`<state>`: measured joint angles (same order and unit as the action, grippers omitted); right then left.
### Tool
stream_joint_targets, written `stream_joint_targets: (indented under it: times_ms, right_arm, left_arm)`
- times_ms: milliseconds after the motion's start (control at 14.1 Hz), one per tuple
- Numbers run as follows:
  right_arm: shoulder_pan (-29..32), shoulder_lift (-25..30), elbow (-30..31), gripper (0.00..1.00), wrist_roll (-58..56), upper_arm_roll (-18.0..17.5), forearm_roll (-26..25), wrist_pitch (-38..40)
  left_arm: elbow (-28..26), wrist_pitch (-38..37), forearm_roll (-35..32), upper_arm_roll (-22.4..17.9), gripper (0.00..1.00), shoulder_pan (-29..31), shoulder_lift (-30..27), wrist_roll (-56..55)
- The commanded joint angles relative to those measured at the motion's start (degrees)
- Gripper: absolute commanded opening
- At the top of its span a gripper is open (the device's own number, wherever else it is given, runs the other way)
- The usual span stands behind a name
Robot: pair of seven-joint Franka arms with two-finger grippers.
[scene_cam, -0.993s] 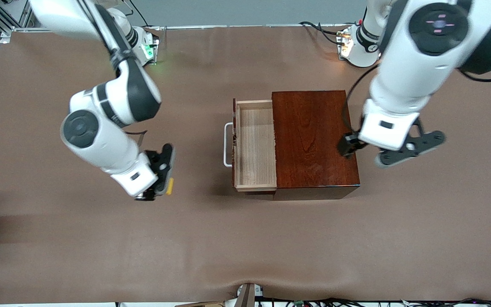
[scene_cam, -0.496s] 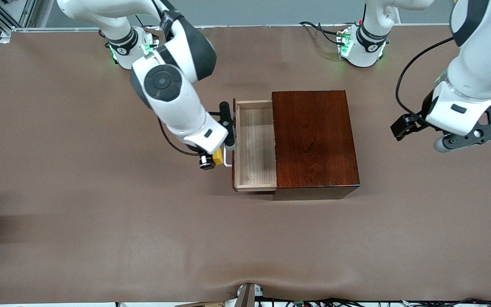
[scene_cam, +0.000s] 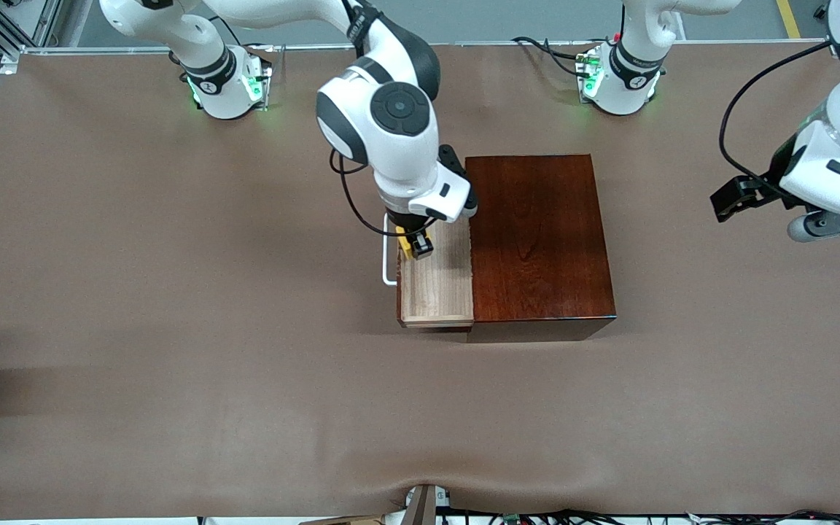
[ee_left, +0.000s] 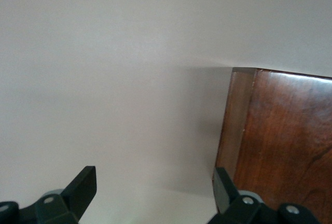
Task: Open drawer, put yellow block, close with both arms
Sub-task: 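Carry the yellow cube over the open drawer with the right gripper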
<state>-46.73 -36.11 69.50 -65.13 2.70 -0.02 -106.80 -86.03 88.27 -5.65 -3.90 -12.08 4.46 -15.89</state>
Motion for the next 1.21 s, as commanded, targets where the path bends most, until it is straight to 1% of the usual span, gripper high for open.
stream_joint_targets:
  times_ms: [0,71,142,496,709,851,922,993,1135]
  right_arm:
    - [-0.6,-3.1,-3.1,0.00,9.4,0.3,2.8,1.1]
    - [-0.6,-4.1,-3.1,0.00,11.3,0.4,5.1,0.3]
    - [-0.9,-4.6,-3.0,0.00,11.7,0.4,5.7,-1.0]
    - [-1.4,-8.5,-3.0,0.00,11.7,0.4,5.7,-6.0]
    - [-1.6,-9.1,-2.7,0.00,11.5,0.4,5.7,-6.2]
    - [-1.1,-8.7,-2.4,1.00,11.3,0.4,5.9,-5.9]
    - [-0.9,-8.4,-2.4,1.00,11.1,0.5,5.9,-5.8]
    - [-0.9,-8.1,-2.4,1.00,11.0,0.5,5.9,-4.9]
    - [-0.8,-6.4,-2.3,1.00,10.1,0.5,5.8,-2.4]
  left_arm:
    - [-1.9,0.9,0.6,0.7,1.00,1.1,-2.2,1.9]
    - [-1.9,0.9,0.6,0.7,1.00,1.1,-2.5,2.1]
    - [-1.9,0.7,0.6,0.7,1.00,1.1,-3.0,2.1]
    - [-1.8,-0.2,0.6,0.8,1.00,1.0,-3.4,3.0]
    - [-1.7,-0.3,0.6,0.9,1.00,0.9,-3.4,3.3]
    - [-1.6,-0.3,0.6,0.9,1.00,1.2,-3.5,5.0]
    - [-1.8,-0.3,0.7,1.0,1.00,1.8,-3.8,5.3]
    - [-1.9,-0.3,0.7,2.7,1.00,3.4,-3.9,5.4]
    - [-1.9,-0.4,0.7,9.6,1.00,9.7,-4.0,5.4]
